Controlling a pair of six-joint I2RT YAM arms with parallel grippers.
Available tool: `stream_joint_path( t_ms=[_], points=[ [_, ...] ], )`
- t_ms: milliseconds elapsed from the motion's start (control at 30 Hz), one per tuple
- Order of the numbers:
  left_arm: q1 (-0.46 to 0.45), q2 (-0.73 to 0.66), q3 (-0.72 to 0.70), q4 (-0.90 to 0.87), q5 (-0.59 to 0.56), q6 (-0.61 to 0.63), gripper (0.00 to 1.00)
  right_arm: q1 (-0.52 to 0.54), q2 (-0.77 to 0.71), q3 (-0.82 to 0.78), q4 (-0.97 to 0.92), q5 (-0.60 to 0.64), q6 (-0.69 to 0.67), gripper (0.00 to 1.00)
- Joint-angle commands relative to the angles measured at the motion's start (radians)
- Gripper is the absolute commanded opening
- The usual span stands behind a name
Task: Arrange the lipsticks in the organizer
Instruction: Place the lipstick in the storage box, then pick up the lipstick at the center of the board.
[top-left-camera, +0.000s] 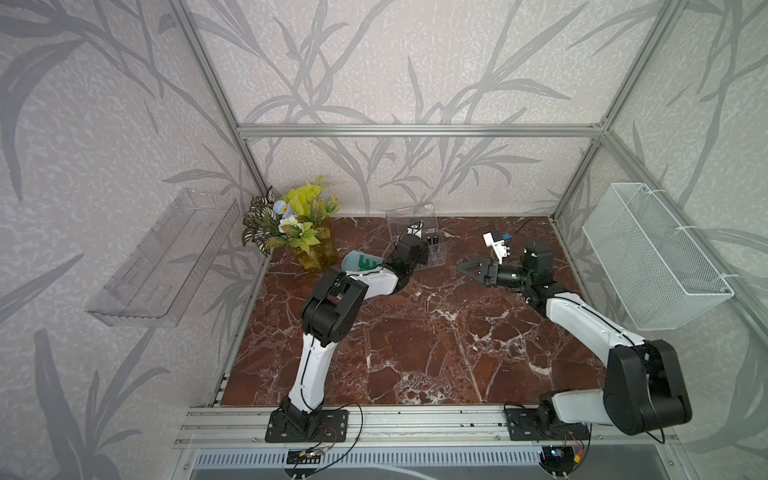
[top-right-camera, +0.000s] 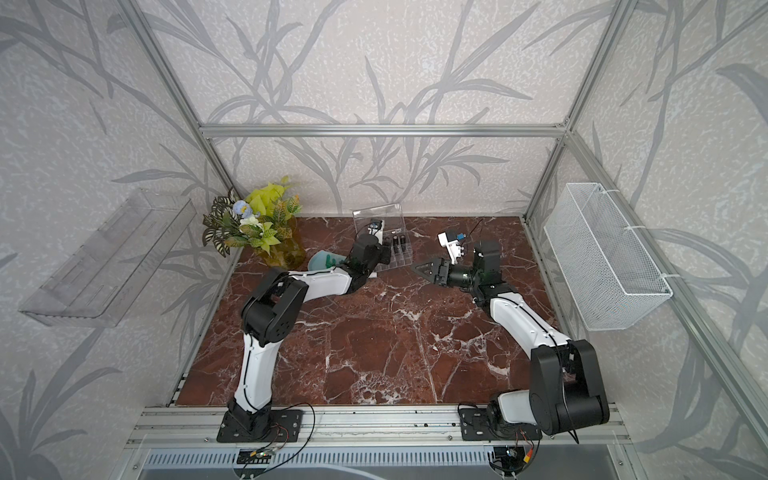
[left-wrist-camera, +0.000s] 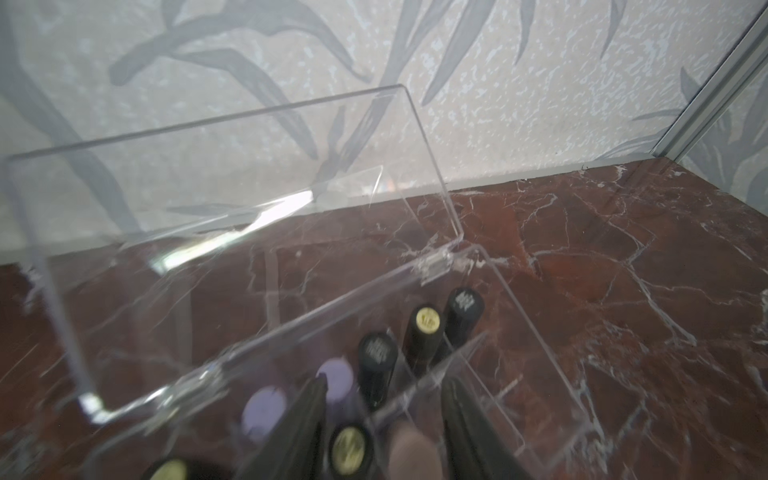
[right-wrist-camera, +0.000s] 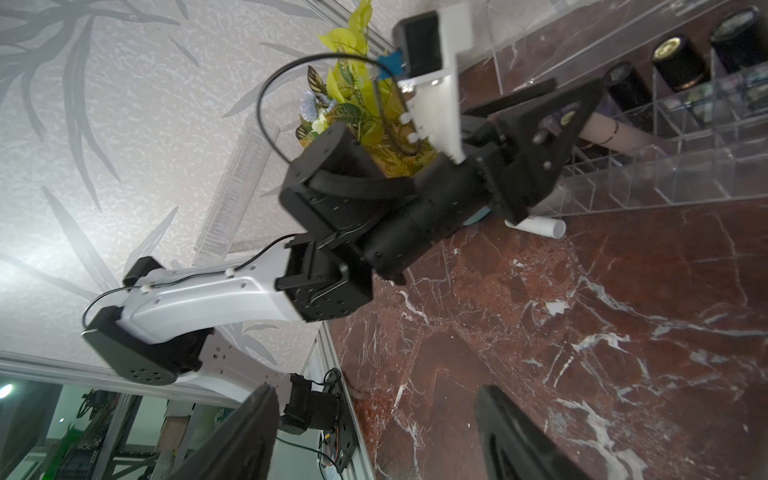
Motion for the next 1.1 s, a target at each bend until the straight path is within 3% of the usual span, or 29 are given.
stream_joint_path(
  t_ms=[0, 133, 233, 433, 567, 733, 933, 1067],
  points=[
    [0.013, -0.208, -0.105, 0.083, -0.046, -0.047, 0.51, 0.073, -0.033, 0.103, -0.310, 0.176, -0.253, 0.78],
    [0.044, -0.344, -0.153, -0.143, 0.004, -0.073, 0.53, 0.095, -0.018, 0.128, -0.328, 0.221, -0.263, 0.78],
    [0.074, -0.398, -0.189, -0.267, 0.122, -0.072, 0.59, 0.108, 0.003, 0.163, -0.363, 0.251, -0.279, 0.78],
    [0.090, -0.346, -0.167, -0.492, 0.255, -0.026, 0.65, 0.147, 0.014, 0.187, -0.402, 0.305, -0.288, 0.77],
    [0.094, -0.274, -0.136, -0.541, 0.347, -0.003, 0.66, 0.175, 0.019, 0.202, -0.460, 0.359, -0.330, 0.77],
    [0.095, -0.230, -0.121, -0.570, 0.376, 0.025, 0.70, 0.176, 0.022, 0.193, -0.459, 0.369, -0.333, 0.77],
    [0.097, -0.205, -0.126, -0.552, 0.379, 0.068, 0.87, 0.176, 0.044, 0.190, -0.458, 0.363, -0.342, 0.77],
    [0.105, -0.159, -0.093, -0.556, 0.363, 0.077, 0.91, 0.176, 0.050, 0.182, -0.450, 0.361, -0.341, 0.77]
  ],
)
